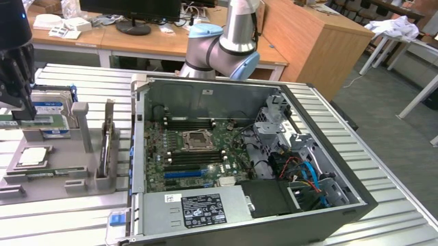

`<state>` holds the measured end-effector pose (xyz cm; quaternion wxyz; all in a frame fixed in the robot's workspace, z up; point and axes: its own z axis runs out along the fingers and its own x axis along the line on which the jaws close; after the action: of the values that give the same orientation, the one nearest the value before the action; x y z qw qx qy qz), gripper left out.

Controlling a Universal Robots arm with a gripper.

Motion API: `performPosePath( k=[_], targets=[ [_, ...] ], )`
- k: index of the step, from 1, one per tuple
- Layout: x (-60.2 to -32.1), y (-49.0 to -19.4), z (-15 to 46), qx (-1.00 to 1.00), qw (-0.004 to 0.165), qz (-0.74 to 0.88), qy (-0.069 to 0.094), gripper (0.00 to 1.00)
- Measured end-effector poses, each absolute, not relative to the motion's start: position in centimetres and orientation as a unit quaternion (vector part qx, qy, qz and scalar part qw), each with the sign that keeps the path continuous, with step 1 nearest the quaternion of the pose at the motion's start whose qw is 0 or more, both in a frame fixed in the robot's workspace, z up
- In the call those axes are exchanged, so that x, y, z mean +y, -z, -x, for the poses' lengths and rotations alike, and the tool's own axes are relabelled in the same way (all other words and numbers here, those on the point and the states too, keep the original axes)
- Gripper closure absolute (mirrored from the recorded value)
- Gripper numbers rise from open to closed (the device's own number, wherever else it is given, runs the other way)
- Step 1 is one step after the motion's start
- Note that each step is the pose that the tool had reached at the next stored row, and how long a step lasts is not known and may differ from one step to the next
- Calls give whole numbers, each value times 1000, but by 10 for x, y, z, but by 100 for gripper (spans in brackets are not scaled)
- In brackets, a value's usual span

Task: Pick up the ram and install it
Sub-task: 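Pick up the ram and move it above insertion slot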

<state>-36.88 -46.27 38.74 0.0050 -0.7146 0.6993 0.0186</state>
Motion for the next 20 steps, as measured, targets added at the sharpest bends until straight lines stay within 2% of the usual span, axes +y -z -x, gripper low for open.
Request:
performPosePath(
  k=[20],
  targets=[
    [-463,-391,359,700,4,714,-20,88]
  ],
)
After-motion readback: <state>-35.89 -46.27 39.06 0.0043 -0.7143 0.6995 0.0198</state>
